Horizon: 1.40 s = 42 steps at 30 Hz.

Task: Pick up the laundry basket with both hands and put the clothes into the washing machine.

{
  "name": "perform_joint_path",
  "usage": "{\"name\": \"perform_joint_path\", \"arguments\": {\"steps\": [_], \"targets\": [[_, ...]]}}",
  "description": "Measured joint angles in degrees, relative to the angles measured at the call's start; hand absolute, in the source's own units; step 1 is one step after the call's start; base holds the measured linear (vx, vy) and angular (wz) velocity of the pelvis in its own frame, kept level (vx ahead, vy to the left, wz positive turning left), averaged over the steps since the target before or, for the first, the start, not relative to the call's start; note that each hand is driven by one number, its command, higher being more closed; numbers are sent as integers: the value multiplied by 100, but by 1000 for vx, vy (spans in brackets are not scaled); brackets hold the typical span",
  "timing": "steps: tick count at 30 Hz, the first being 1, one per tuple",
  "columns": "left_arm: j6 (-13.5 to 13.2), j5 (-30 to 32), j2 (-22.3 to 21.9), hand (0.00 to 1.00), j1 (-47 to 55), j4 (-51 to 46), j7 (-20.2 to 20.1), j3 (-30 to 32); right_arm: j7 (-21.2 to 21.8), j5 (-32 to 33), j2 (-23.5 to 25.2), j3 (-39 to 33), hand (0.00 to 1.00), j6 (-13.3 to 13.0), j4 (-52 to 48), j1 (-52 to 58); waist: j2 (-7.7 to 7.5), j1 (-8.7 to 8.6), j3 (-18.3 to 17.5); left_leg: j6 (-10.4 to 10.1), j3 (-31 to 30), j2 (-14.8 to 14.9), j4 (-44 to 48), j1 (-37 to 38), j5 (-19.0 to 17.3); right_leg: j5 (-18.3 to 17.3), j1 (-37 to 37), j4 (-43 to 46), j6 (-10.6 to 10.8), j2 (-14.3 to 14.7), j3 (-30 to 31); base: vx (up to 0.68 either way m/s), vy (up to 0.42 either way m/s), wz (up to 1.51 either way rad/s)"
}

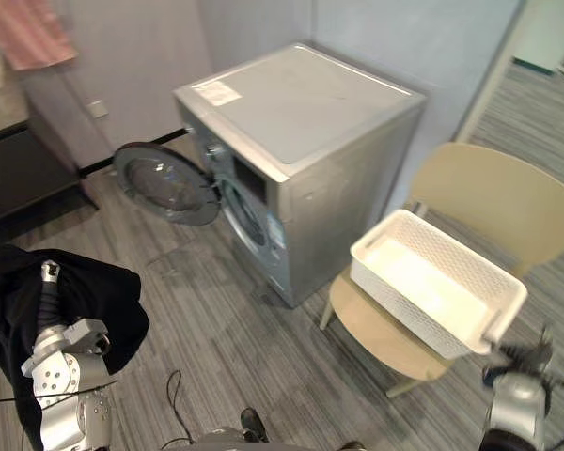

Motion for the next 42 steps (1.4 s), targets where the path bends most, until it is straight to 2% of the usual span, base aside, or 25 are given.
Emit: {"name": "perform_joint_path", "arguments": {"steps": [4, 5, 6, 7, 8, 9, 12, 15, 16, 17, 19, 22, 23, 25, 27, 28, 29, 31, 33, 36, 37, 38, 39, 40, 42], "targets": [[203, 3, -17, 100, 109, 553, -376, -385, 823, 25, 701, 560, 0, -149, 1821, 301, -143, 130, 124, 229, -200, -269, 379, -159, -324, -107, 237, -10, 181, -285, -498, -129, 150, 78], [219, 11, -88, 100, 127, 692, -412, -519, 960, 118, 843, 926, 0, -179, 2027, 336, 14, 234, 180, 247, -289, -181, 773, -155, -660, -214, 286, 556, 232, -504, -482, -98, 248, 52], [228, 14, -87, 100, 108, 813, -449, -591, 1020, 168, 945, 1085, 0, -198, 2111, 361, -32, 265, 231, 262, -386, -316, 822, -173, -717, -304, 258, 933, 175, -765, -353, -87, 263, 43], [261, 12, -81, 100, 132, 939, -477, -801, 1136, 324, 1135, 1188, 0, -266, 2146, 437, -130, 254, 262, 244, -534, -619, 671, -105, -714, -663, -13, 1516, -222, -1121, 209, -94, 237, 61], [282, 12, -67, 100, 111, 1014, -478, -1000, 1192, 432, 1204, 1190, 0, -417, 2133, 441, -143, 231, 280, 258, -782, -840, 525, -74, -682, -1059, -375, 1707, -444, -1094, 1009, -31, 285, 102], [283, 12, -42, 100, 70, 1088, -480, -1304, 1201, 572, 1225, 1184, 0, -502, 2134, 401, -170, 97, 354, 335, -1074, -1109, 208, 23, -609, -1474, -868, 1880, -561, -784, 2313, 37, 187, 113], [302, 13, 64, 100, 53, 1294, -491, -1874, 1168, 815, 1344, 1247, 0, -619, 2155, 423, -250, -142, 567, 372, -1322, -1335, -4, 376, -587, -1715, -1310, 2386, -355, 47, 4084, 110, 84, 131], [339, 12, -40, 100, 71, 1386, -484, -2066, 1136, 922, 1433, 1395, 0, -619, 2067, 437, -244, -205, 623, 314, -1296, -1423, -355, 824, -723, -1686, -1789, 2473, -338, 514, 4162, 171, 59, 72], [332, 13, -42, 100, 34, 1347, -486, -2080, 1116, 924, 1550, 1397, 0, -642, 2019, 484, -407, -259, 643, 500, -1214, -1346, 358, 649, -986, -1607, -1982, 2357, -305, 421, 4053, 354, 29, 74], [314, 15, -18, 100, -97, 1294, -485, -2182, 1089, 1022, 1611, 1321, 0, -641, 1830, 587, -291, -332, 715, 599, -1438, -963, 1251, 491, -1304, -1519, -2099, 2373, -186, 494, 3957, 355, -9, 57], [373, 28, -12, 100, -190, 1415, -482, -2243, 1030, 1048, 1627, 1417, 0, -600, 1810, 664, -487, -203, 736, 402, -1479, -1203, 1091, 920, -1654, -1323, -2236, 2068, -169, 406, 3870, 286, -31, 12], [356, 56, -82, 100, -268, 1419, -559, -2616, 1028, 1150, 1766, 1384, 0, -580, 1749, 1000, -522, -351, 555, 377, -1760, -1415, 461, 1343, -1638, -1215, -2196, 1650, -232, 531, 3554, 419, 18, 49], [358, 56, -198, 100, -358, 1467, -594, -2704, 1025, 1207, 1797, 1295, 0, -542, 1670, 1142, -466, -404, 520, 421, -1911, -1428, 406, 1534, -1665, -1040, -2090, 1665, -454, 596, 3551, 625, 22, 69], [361, 57, -260, 100, -383, 1509, -598, -2879, 1017, 1264, 1741, 1270, 0, -503, 1560, 1336, -229, -488, 365, 386, -2087, -1305, 427, 1723, -1723, -1027, -1922, 1706, -455, 727, 3292, 533, 35, 38], [355, 54, -262, 100, -471, 1509, -584, -2864, 939, 1270, 1798, 1288, 0, -496, 1406, 1408, -193, -534, 378, -71, -1739, -993, 2184, 1283, -1958, -854, -1581, 1468, -775, 1068, 2865, 649, 12, -1], [371, 50, -252, 100, -469, 1553, -589, -2902, 917, 1292, 1673, 1317, 0, -486, 1307, 1442, 18, -556, 387, -213, -1601, -624, 3390, 974, -1894, -888, -1281, 1365, -1005, 1223, 2850, 732, 86, -47], [373, 51, -220, 100, -427, 1554, -610, -2897, 869, 1303, 1604, 1411, 0, -477, 1134, 1454, 81, -507, 389, -493, -1365, -155, 4704, 578, -1477, -1057, -888, 1268, -991, 1396, 3076, 617, 117, -55], [373, 49, -245, 100, -339, 1563, -598, -2784, 772, 1350, 1638, 1659, 0, -481, 933, 1363, -54, -464, 358, -165, -1167, 354, 5545, 233, -1651, -1129, -395, 1006, -863, 1407, 3433, 510, 118, -67], [366, 49, -202, 100, -308, 1568, -600, -2778, 695, 1379, 1608, 1989, 0, -542, 866, 1192, -221, -319, 301, 30, -1171, 733, 5231, -231, -1785, -1051, -61, 618, -714, 1254, 3962, 509, 187, -103], [364, 48, -213, 100, -178, 1568, -593, -2580, 666, 1481, 1608, 2453, 0, -651, 696, 791, -284, -124, 314, -59, -1841, 601, 3548, -653, -1769, -849, 23, 332, -383, 878, 4836, 350, 312, -136], [363, 49, -221, 100, -109, 1581, -580, -2515, 673, 1482, 1638, 2636, 0, -691, 730, 672, -262, -50, 302, -276, -2410, 459, 2673, -593, -1623, -821, -47, 360, -303, 781, 5116, 376, 541, -197], [340, 50, -248, 100, -1, 1604, -530, -2513, 687, 1481, 1636, 2785, 0, -771, 723, 672, -61, 33, 213, -408, -3065, 442, 1431, -414, -807, -895, -87, 365, 56, 822, 5429, 297, 510, -151], [326, 51, -290, 100, 55, 1609, -482, -2530, 709, 1461, 1648, 2816, 0, -819, 703, 655, 68, 20, 182, -902, -3311, 482, 1196, -408, -515, -991, -115, 376, 259, 846, 5580, 269, 535, -128], [347, 47, -232, 100, 73, 1711, -465, -2447, 693, 1467, 1796, 2849, 0, -798, 754, 536, -91, -61, 194, -1333, -3231, 408, 1499, -407, -857, -1081, -147, 445, 453, 642, 5834, 229, 483, -85], [368, 42, -211, 100, 106, 1720, -442, -2284, 704, 1467, 1981, 2958, 0, -846, 718, 585, -337, -96, 223, -1224, -2740, 318, 1793, -391, -1124, -922, -369, 576, 574, 411, 5991, 188, 436, -103]]}}
